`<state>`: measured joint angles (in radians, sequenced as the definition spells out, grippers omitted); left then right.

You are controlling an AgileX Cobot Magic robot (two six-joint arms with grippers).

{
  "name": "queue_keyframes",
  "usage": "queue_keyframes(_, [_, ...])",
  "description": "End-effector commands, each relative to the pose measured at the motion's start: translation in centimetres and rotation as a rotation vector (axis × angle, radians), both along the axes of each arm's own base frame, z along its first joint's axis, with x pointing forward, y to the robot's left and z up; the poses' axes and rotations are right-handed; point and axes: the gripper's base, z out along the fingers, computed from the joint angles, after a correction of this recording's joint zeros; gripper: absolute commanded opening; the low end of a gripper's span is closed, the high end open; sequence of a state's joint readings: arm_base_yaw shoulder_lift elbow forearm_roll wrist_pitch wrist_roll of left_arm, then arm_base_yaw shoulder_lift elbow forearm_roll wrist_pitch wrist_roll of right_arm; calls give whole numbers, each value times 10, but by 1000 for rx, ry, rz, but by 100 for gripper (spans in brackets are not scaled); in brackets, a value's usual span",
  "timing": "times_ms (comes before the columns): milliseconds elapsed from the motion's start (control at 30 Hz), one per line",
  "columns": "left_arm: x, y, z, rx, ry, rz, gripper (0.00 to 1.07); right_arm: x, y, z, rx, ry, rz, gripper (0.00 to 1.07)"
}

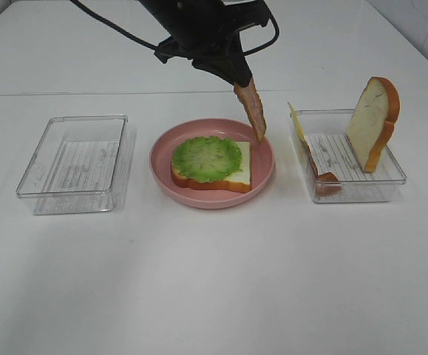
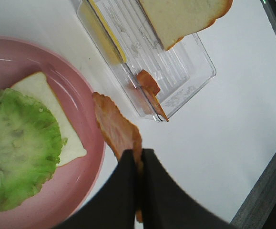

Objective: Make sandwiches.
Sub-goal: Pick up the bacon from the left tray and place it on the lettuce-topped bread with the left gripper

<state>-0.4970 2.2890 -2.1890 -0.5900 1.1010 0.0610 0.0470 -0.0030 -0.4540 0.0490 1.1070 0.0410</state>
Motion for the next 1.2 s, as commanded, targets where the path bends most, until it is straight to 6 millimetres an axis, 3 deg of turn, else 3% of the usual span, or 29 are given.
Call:
queue_keyframes(33, [-1, -7, -3, -25, 21, -27, 0, -2, 0, -1, -6, -27, 3, 79])
queue_keyframes(200, [4, -10, -22, -6, 43, -44, 0, -2, 0, -1, -6, -27, 3, 79])
queue_keyframes(633, [9, -9, -47, 32, 71, -68, 0, -2, 0, -1, -6, -27, 3, 79])
queue_keyframes(1200, [21, 16, -55, 227, -13, -55, 0, -2, 0, -1, -6, -27, 3, 79])
